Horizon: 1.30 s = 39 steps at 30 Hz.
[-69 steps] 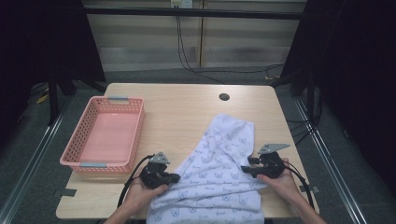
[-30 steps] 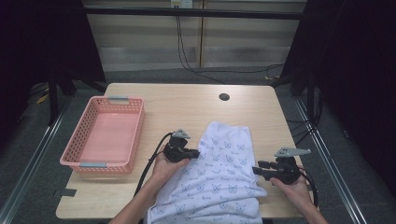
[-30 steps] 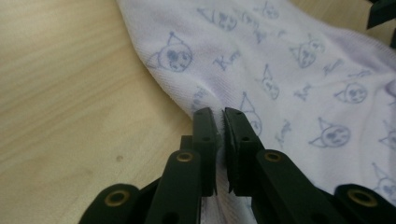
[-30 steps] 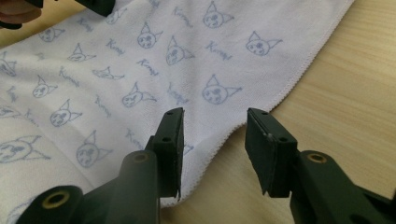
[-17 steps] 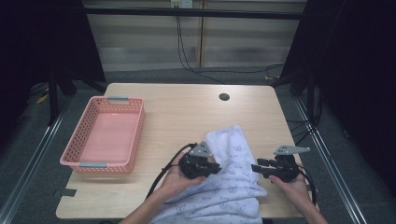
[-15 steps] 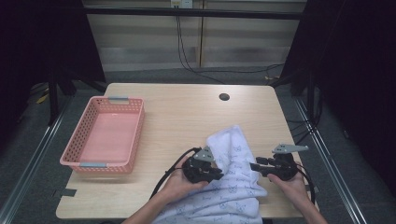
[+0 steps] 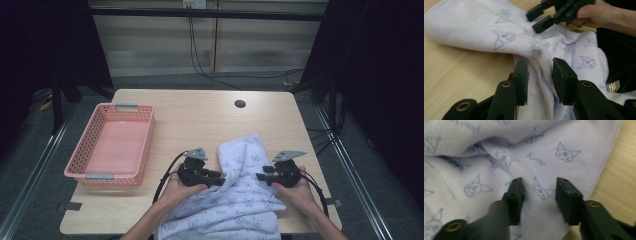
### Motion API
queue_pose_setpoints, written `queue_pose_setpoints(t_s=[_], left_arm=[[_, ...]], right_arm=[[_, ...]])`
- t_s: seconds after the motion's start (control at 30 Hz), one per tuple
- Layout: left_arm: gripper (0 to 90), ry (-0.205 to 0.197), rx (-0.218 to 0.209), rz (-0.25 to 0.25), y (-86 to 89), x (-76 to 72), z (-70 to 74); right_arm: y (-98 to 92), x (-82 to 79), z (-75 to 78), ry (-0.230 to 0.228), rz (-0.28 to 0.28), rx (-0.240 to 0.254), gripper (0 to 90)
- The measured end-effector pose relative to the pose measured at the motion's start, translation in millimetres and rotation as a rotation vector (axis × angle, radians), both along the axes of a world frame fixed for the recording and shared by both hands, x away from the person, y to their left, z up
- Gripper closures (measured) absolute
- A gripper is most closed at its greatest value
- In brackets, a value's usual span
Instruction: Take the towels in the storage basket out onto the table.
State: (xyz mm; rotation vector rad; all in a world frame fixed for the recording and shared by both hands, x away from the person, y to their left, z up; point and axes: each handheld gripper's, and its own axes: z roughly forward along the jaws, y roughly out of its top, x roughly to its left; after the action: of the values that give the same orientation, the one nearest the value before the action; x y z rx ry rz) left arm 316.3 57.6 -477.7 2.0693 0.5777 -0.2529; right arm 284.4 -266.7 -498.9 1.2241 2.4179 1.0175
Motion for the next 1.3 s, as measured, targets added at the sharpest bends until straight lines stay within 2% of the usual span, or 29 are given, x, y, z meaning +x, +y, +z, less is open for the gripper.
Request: queue_pose_setpoints(t_s=[0.07, 0.17, 0.23, 0.27, 0.37, 0.4, 0.47, 0.53, 0.63, 0.67, 0.77, 0.8, 0.93, 0.97, 1.0, 1.03, 1.07, 1.1, 1.17, 1.2, 1.3], left_arm=[[63.9, -0.003, 0.012, 0.014, 2.2, 1.8, -1.8], [62.8, 0.008, 0.004, 0.039, 7.7, 4.8, -3.3], [62.9, 0.013, 0.007, 0.040, 9.9, 6.6, -3.8], [62.8, 0.022, -0.008, 0.041, 10.7, 7.8, -4.6], [63.4, 0.033, 0.002, 0.084, 13.6, 10.8, -6.3], [63.7, 0.033, 0.002, 0.084, 13.6, 10.8, -6.3], [65.3, 0.050, 0.023, 0.068, 9.9, 12.6, -10.2], [64.3, 0.070, -0.003, 0.026, 5.7, 11.3, -11.9], [62.1, 0.064, 0.007, 0.018, 2.2, 10.0, -9.9], [62.0, 0.078, -0.012, 0.019, 2.2, 9.7, -9.9], [61.2, 0.064, -0.001, 0.001, 2.8, 7.5, -8.3], [60.9, 0.077, -0.013, -0.006, 3.2, 6.8, -8.4], [61.1, 0.082, -0.005, -0.027, 0.3, 3.7, -9.3], [64.1, 0.068, 0.012, -0.034, -0.8, 2.9, -9.4], [71.7, 0.051, 0.028, -0.027, -1.8, 2.0, -9.6], [79.1, 0.047, 0.044, -0.021, -2.3, 2.6, -10.6], [83.7, 0.056, 0.037, -0.024, -2.4, 3.1, -11.6], [88.6, 0.039, 0.058, -0.019, -1.9, 3.9, -11.7], [89.3, 0.049, 0.051, 0.014, 1.0, 6.3, -10.8], [89.5, 0.027, 0.054, 0.052, 4.2, 7.5, -7.8], [89.7, -0.010, -0.008, 0.147, 22.2, 12.9, 7.2]], right_arm=[[-1.8, -1.5, 1.7, 0.003, -0.015, -0.024, 83.2], [-12.8, -6.0, 2.1, 0.023, -0.026, -0.004, 86.8], [-20.5, -11.6, 3.8, 0.034, -0.040, -0.008, 87.4], [-22.9, -13.4, 3.8, 0.036, -0.044, -0.005, 87.4], [-29.7, -20.2, 4.2, 0.038, -0.046, -0.008, 87.4], [-29.7, -20.2, 4.2, 0.038, -0.046, -0.008, 87.4], [-31.9, -20.3, 3.6, 0.042, -0.049, 0.004, 87.2], [-31.4, -19.4, 3.3, 0.045, -0.051, 0.008, 87.0], [-31.0, -18.6, 2.9, 0.042, -0.049, 0.010, 86.7], [-31.0, -18.5, 2.9, 0.042, -0.049, 0.010, 86.7], [-31.0, -18.5, 3.0, 0.042, -0.049, 0.010, 86.5], [-31.2, -18.5, 3.0, 0.045, -0.050, 0.011, 86.5], [-31.1, -18.1, 2.6, 0.043, -0.048, 0.018, 86.3], [-31.2, -18.0, 2.6, 0.043, -0.047, 0.018, 86.2], [-31.3, -18.1, 2.8, 0.047, -0.047, 0.016, 86.2], [-31.4, -18.0, 2.8, 0.045, -0.046, 0.016, 86.1], [-31.4, -17.8, 2.7, 0.045, -0.046, 0.016, 86.1], [-31.3, -17.7, 2.7, 0.044, -0.046, 0.016, 86.0], [-31.3, -17.7, 3.1, 0.043, -0.046, 0.011, 86.0], [-31.5, -17.8, 3.6, 0.048, -0.047, 0.012, 86.3], [-33.3, -17.6, 6.6, 0.043, -0.063, 0.017, 87.8]])
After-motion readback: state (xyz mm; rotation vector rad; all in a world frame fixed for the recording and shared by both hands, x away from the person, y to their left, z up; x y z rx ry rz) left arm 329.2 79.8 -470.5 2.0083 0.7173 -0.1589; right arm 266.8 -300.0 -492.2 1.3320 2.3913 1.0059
